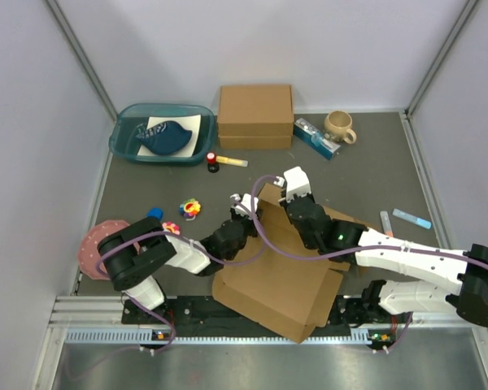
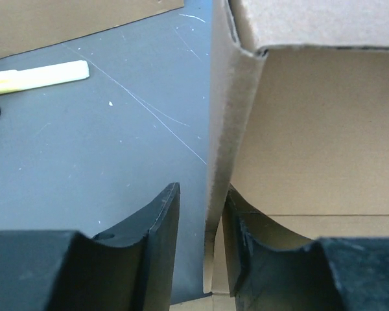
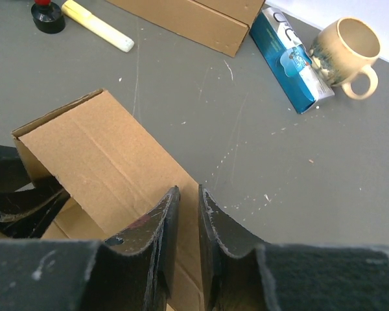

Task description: Fold the paper box

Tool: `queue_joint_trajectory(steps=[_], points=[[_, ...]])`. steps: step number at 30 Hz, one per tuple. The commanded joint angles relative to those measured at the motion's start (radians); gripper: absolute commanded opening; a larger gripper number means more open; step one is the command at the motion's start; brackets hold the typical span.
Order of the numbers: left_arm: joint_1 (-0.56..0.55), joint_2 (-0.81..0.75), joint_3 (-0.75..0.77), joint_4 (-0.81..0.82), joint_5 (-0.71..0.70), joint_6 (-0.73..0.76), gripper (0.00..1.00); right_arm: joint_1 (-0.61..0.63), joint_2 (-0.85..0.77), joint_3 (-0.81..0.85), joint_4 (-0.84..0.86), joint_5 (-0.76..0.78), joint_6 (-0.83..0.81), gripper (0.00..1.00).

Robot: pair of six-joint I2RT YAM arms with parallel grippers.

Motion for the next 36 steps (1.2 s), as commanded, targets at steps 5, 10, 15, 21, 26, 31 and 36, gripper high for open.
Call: queue_joint_trajectory(steps=[5,10,15,21,26,31,36], points=[[0.001,-0.033,0.026,0.064,-0.008,0.009,0.47,-0.008,0.009,-0.032,-0.01,-0.035,0.03,0.19],[0.001,-0.027,0.042,0.106,-0.002,0.038,0.43,-0.008,0.012,-0.037,-0.01,-0.047,0.039,0.18],[0.001,-0.008,0.077,0.105,0.024,0.055,0.09,-0.008,0.017,-0.037,-0.012,-0.06,0.041,0.18],[0.001,-0.013,0.079,0.062,0.017,0.07,0.0,-0.008,0.006,-0.034,-0.024,-0.055,0.041,0.18],[0.001,-0.065,0.048,-0.007,-0.04,0.072,0.0,-0.008,-0.035,0.018,-0.061,-0.005,0.049,0.26],[0.003,-0.177,0.052,-0.308,-0.115,0.014,0.0,-0.024,-0.098,0.119,-0.14,0.049,0.038,0.5],[0.006,-0.246,0.127,-0.638,-0.101,-0.063,0.0,-0.055,-0.188,0.171,-0.197,0.104,0.047,0.59]])
